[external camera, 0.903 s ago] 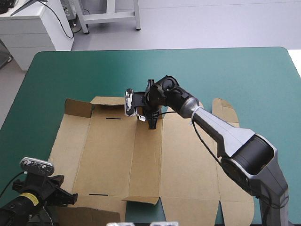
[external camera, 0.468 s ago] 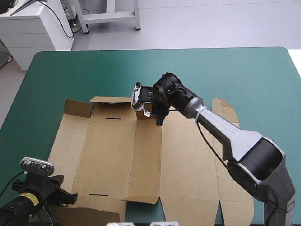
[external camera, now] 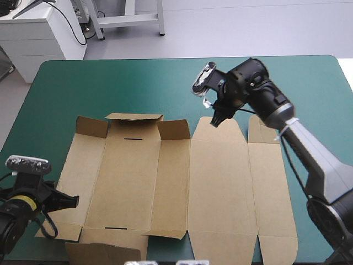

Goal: Fold the box

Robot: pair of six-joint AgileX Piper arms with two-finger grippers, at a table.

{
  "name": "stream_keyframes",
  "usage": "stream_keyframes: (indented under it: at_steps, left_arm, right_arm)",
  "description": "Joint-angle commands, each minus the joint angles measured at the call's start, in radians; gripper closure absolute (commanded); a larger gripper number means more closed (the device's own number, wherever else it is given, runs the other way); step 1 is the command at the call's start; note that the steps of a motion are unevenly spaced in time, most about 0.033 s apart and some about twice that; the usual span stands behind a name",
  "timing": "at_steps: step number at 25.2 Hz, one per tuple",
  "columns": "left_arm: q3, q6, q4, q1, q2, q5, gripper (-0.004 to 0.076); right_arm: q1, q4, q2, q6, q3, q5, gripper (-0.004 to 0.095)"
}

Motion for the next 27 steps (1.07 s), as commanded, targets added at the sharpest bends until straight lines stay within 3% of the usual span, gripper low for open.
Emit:
stream_keyframes:
  at_steps: [1, 5, 10, 15, 19, 27]
  left_arm:
    - [-0.077, -0.037, 0.066, 0.017, 0.125, -0.041, 0.0731]
    - [-0.112, -0.022, 0.039, 0.062, 0.269, -0.071, 0.073]
    - [-0.133, 0.067, -0.07, 0.171, 0.404, -0.114, 0.0707]
    - [-0.159, 0.285, -0.321, 0.381, 0.469, -0.109, 0.0708]
    - [-0.162, 0.502, -0.595, 0.628, 0.477, -0.066, 0.0708]
    - [-0.162, 0.615, -0.723, 0.822, 0.572, 0.089, 0.0708]
  right_arm:
    - [-0.108, 0.145, -0.109, 0.012, -0.026, 0.004, 0.0446]
    - [-0.229, 0.282, -0.167, 0.02, -0.021, 0.004, 0.0446]
    - [-0.341, 0.278, -0.263, 0.051, 0.057, 0.004, 0.0467]
    - [-0.427, 0.257, -0.379, 0.05, 0.232, 0.004, 0.0506]
    - [-0.529, 0.283, -0.481, 0.04, 0.434, -0.09, 0.0572]
    - [-0.584, 0.454, -0.527, 0.036, 0.632, -0.17, 0.0672]
